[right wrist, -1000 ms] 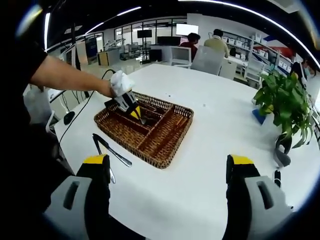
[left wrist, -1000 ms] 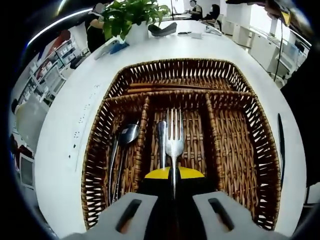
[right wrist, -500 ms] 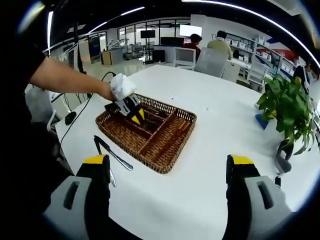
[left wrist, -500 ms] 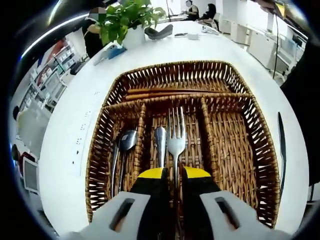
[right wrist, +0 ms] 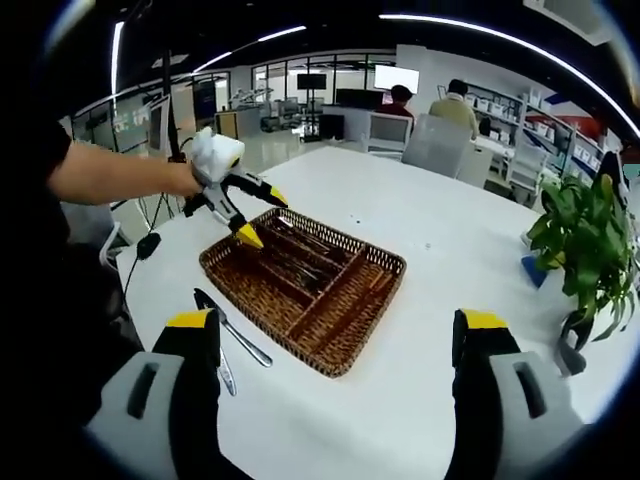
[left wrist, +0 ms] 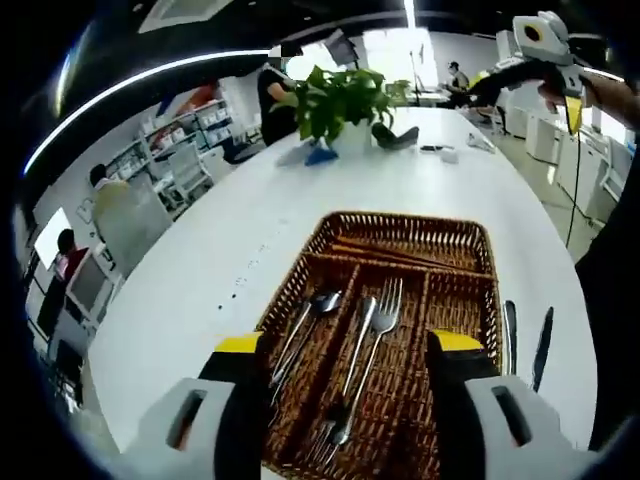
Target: Arrange the knives, forks, and spoons in their matching storage slots by inserting each utensil handle-first until every utensil is classified and aligned in the correct compartment
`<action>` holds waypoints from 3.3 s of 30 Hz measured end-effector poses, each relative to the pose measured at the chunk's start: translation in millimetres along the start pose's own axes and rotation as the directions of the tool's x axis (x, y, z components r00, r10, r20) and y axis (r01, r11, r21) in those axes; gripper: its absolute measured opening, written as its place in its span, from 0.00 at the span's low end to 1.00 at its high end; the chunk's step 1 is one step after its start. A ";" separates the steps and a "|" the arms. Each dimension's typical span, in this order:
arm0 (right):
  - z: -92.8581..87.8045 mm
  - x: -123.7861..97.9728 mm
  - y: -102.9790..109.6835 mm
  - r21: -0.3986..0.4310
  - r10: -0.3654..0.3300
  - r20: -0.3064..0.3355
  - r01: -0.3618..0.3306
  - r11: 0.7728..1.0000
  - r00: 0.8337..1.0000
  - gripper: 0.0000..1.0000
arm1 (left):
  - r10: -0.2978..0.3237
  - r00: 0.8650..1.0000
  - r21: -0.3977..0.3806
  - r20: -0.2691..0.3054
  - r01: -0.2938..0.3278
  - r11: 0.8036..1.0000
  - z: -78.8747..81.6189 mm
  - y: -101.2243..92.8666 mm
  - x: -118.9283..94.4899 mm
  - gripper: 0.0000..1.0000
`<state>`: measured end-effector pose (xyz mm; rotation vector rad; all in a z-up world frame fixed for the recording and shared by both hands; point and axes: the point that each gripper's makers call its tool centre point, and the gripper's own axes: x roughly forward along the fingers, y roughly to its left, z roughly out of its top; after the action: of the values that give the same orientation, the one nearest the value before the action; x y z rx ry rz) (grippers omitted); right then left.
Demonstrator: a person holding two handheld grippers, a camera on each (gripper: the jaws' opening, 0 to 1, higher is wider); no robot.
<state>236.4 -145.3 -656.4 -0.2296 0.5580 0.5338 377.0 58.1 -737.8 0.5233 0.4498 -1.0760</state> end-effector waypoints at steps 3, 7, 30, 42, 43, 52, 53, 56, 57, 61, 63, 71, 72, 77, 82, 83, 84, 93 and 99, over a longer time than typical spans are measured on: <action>6.6 0.8 2.8 -0.020 0.002 0.015 -0.002 1.000 1.000 1.00 | 0.066 0.998 -0.047 0.013 -0.065 0.997 -4.3 3.0 -31.5 0.84; 8.0 4.0 6.6 -0.018 0.016 0.025 -0.015 1.000 1.000 1.00 | 0.098 0.994 -0.172 0.039 -0.090 0.981 -14.8 -0.9 -65.2 0.92; 25.1 11.0 32.9 -0.056 0.078 0.096 -0.073 0.996 0.992 1.00 | 0.322 0.927 -0.338 0.190 -0.246 0.908 -4.7 -19.0 -192.0 0.99; 9.6 -1.5 43.4 -0.048 0.058 0.065 -0.055 0.997 0.996 1.00 | 0.327 0.935 -0.311 0.141 -0.272 0.911 -13.8 -46.1 -207.2 0.99; 7.1 -2.1 43.2 -0.042 0.054 0.059 -0.052 0.998 0.997 1.00 | 0.331 0.935 -0.299 0.131 -0.281 0.912 -15.5 -47.3 -208.1 0.99; -0.4 -6.5 44.4 -0.025 0.051 0.035 -0.050 0.998 0.998 1.00 | 0.325 0.940 -0.293 0.106 -0.283 0.913 -25.0 -49.2 -213.4 0.99; 1.8 -6.7 46.4 -0.042 0.060 0.042 -0.058 0.997 0.997 1.00 | 0.325 0.940 -0.293 0.106 -0.283 0.913 -25.3 -49.8 -213.7 0.99; 3.1 -7.0 49.4 -0.095 0.059 0.021 -0.057 0.994 0.998 1.00 | 0.319 0.942 -0.285 0.100 -0.280 0.917 -27.4 -54.1 -214.3 0.99; 5.0 -7.1 50.3 -0.115 0.059 0.020 -0.056 0.992 0.998 1.00 | 0.317 0.944 -0.279 0.098 -0.279 0.919 -28.1 -55.6 -214.6 0.99; 11.9 -4.3 55.0 -0.177 0.096 0.032 -0.089 0.980 0.995 1.00 | 0.319 0.942 -0.283 0.100 -0.281 0.917 -29.1 -56.6 -218.0 0.99; 8.5 0.3 56.1 -0.182 0.097 0.005 -0.095 0.979 0.995 1.00 | 0.330 0.939 -0.283 0.101 -0.291 0.914 -29.8 -55.0 -220.0 0.99; -11.6 20.9 79.4 -0.218 0.177 -0.102 -0.196 0.956 0.979 0.95 | 0.325 0.941 -0.280 0.094 -0.289 0.916 -37.2 -59.4 -219.2 0.99; -14.3 23.4 81.5 -0.228 0.184 -0.117 -0.207 0.951 0.976 0.94 | 0.324 0.942 -0.279 0.091 -0.288 0.916 -39.7 -59.1 -218.3 0.99; -29.3 34.6 98.0 -0.252 0.223 -0.183 -0.265 0.931 0.957 0.91 | 0.311 0.947 -0.287 0.080 -0.277 0.917 -49.1 -60.2 -216.8 0.99; -41.2 45.1 109.2 -0.250 0.250 -0.215 -0.300 0.920 0.944 0.84 | 0.295 0.953 -0.276 0.073 -0.265 0.924 -47.2 -64.0 -218.7 0.99; -44.0 46.9 110.7 -0.246 0.255 -0.224 -0.308 0.919 0.941 0.83 | 0.294 0.953 -0.275 0.072 -0.264 0.924 -47.2 -64.2 -219.3 0.99; -47.3 48.9 113.7 -0.241 0.265 -0.232 -0.319 0.917 0.936 0.82 | 0.292 0.954 -0.278 0.070 -0.263 0.924 -47.4 -64.4 -220.1 0.99; -74.2 59.7 132.5 -0.242 0.323 -0.278 -0.391 0.888 0.905 0.72 | 0.303 0.951 -0.325 0.058 -0.270 0.907 -55.2 -64.8 -224.2 0.99; -97.9 73.0 149.7 -0.225 0.380 -0.328 -0.462 0.858 0.865 0.64 | 0.303 0.952 -0.321 0.052 -0.271 0.907 -59.1 -67.0 -224.9 0.99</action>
<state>164.9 -23.0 -787.7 -0.4774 0.8062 1.0342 219.0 226.8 -665.9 0.2430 0.4278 -0.7245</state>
